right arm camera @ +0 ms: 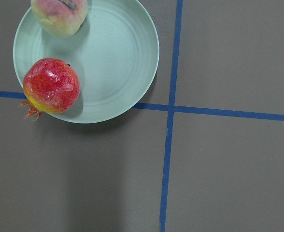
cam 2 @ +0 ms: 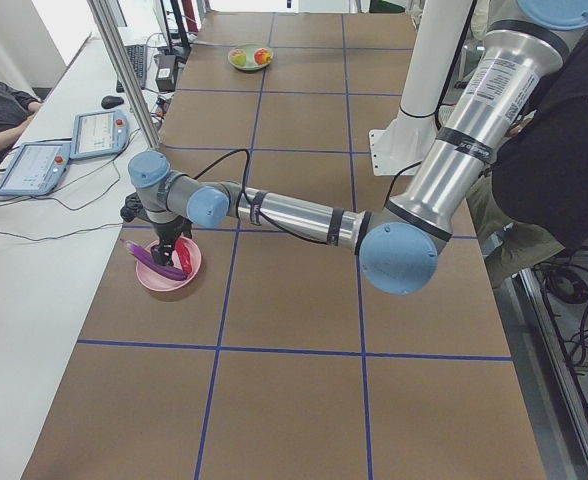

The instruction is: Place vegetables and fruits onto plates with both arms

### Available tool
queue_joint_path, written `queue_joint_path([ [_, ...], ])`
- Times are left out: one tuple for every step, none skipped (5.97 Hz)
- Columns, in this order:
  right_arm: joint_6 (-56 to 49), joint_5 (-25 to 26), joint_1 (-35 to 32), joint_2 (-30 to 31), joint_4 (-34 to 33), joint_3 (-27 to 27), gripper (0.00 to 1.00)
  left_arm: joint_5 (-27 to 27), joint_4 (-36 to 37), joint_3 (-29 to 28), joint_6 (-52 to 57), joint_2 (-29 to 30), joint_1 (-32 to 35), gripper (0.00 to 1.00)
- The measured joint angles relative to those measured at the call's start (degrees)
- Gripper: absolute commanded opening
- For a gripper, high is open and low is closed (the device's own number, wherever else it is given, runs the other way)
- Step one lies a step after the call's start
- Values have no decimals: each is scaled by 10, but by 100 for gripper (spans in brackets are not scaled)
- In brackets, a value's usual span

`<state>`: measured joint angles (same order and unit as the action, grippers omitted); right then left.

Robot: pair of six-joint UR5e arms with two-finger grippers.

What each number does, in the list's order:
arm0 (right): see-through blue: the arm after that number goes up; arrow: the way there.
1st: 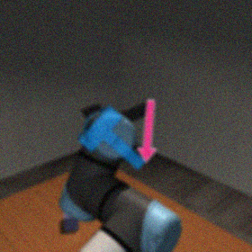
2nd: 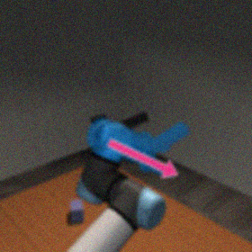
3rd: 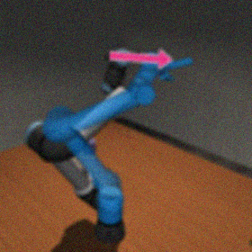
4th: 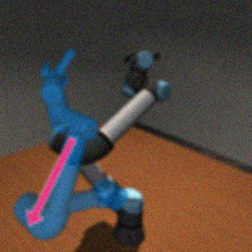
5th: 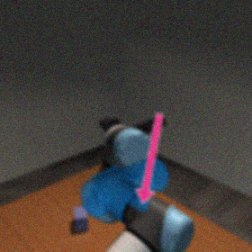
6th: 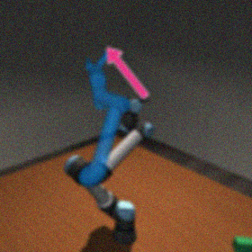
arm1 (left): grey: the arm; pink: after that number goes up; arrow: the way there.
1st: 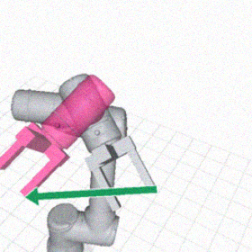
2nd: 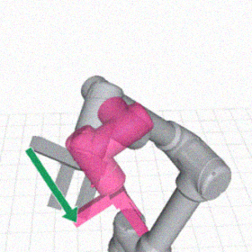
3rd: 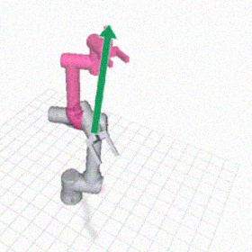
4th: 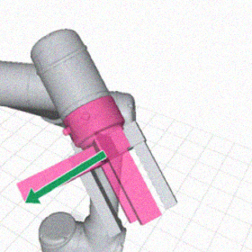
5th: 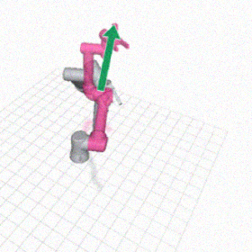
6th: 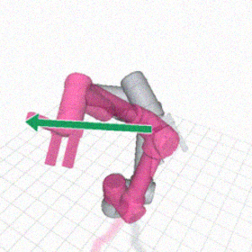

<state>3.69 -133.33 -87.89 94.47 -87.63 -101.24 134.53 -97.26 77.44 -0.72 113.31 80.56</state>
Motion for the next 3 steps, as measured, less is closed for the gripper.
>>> queue_joint_path([
  [0,0,0,0,0,0,100,1,38,21,53,-35,38,100],
  [0,-1,0,0,1,1,100,-1,70,41,79,-67,65,100],
  [-1,-1,0,0,1,1,100,-3,103,76,85,-109,82,100],
])
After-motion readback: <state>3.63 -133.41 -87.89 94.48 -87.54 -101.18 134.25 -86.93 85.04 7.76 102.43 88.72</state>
